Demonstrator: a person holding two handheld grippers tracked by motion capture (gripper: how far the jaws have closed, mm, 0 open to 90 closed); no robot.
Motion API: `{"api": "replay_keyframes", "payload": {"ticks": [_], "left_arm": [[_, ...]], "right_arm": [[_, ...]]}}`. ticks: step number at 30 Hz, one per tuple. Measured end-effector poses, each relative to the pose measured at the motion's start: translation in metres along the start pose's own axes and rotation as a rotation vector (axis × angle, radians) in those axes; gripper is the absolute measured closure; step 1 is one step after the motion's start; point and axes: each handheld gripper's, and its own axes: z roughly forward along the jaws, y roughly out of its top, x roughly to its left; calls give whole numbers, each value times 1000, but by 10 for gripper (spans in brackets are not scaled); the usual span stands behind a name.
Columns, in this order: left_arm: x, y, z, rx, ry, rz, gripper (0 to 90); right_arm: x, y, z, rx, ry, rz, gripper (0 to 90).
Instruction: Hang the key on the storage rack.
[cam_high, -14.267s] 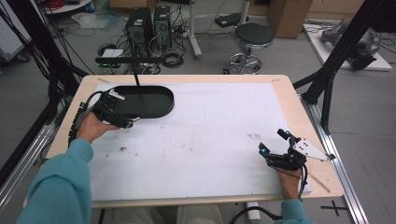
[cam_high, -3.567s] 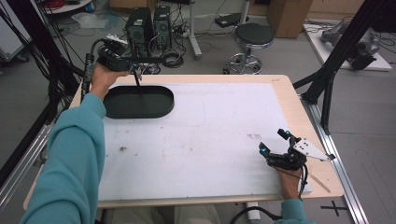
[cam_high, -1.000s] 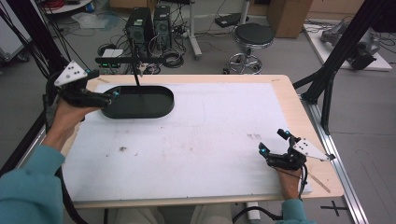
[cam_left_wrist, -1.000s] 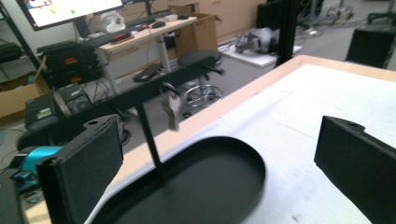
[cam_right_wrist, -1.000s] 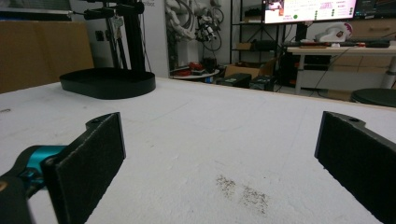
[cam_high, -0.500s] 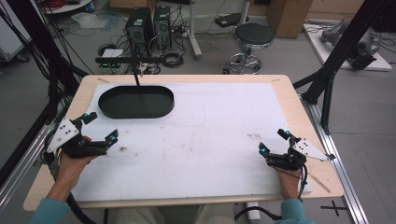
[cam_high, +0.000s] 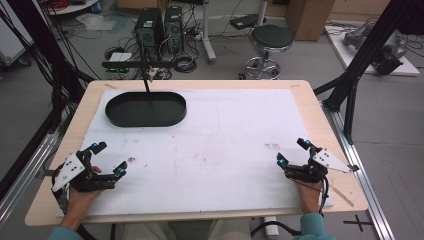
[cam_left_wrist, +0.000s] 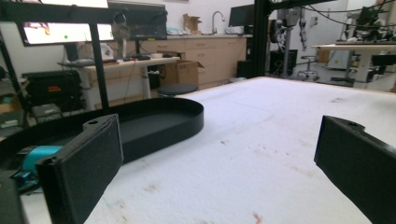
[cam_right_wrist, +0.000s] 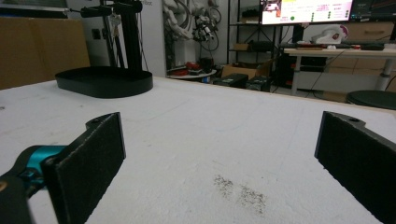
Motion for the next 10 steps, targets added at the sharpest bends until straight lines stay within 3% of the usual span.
{"api": "replay_keyframes", "payload": {"ticks": [4, 10], "left_arm": [[2, -4, -2, -5, 13, -22, 17], [1, -4, -1, -2, 25, -9, 17]], "right_arm": [[0, 0, 0, 0, 1, 3, 9], [0, 0, 0, -2, -2, -1, 9]]}}
